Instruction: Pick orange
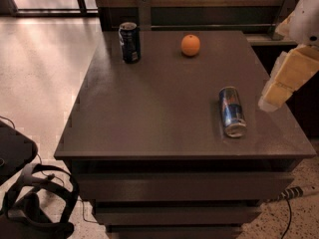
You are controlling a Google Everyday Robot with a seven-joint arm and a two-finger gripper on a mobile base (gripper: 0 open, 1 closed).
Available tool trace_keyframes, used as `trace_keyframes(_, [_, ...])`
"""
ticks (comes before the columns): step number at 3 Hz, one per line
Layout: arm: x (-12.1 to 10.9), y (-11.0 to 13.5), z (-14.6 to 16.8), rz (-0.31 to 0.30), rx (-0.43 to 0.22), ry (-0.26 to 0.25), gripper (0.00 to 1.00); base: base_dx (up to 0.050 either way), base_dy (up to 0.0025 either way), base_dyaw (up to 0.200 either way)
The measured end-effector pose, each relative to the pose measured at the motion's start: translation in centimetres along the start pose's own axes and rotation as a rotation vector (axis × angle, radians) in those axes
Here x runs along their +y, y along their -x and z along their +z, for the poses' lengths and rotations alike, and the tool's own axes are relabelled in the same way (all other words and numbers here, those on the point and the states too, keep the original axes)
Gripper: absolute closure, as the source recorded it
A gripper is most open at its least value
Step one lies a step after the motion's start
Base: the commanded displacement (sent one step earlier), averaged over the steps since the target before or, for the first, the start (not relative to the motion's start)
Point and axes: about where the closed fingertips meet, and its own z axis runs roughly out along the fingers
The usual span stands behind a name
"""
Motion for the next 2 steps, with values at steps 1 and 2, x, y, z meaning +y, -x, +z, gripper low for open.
trace_keyframes(1, [-1.6, 2.4, 1.0, 0.198, 0.023, -0.003, 0.0, 0.0, 0.0, 0.0])
trace_keyframes(2, [-2.1, 2.7, 3.0, 0.364, 0.048, 0.039, 0.0, 0.0, 0.0, 0.0])
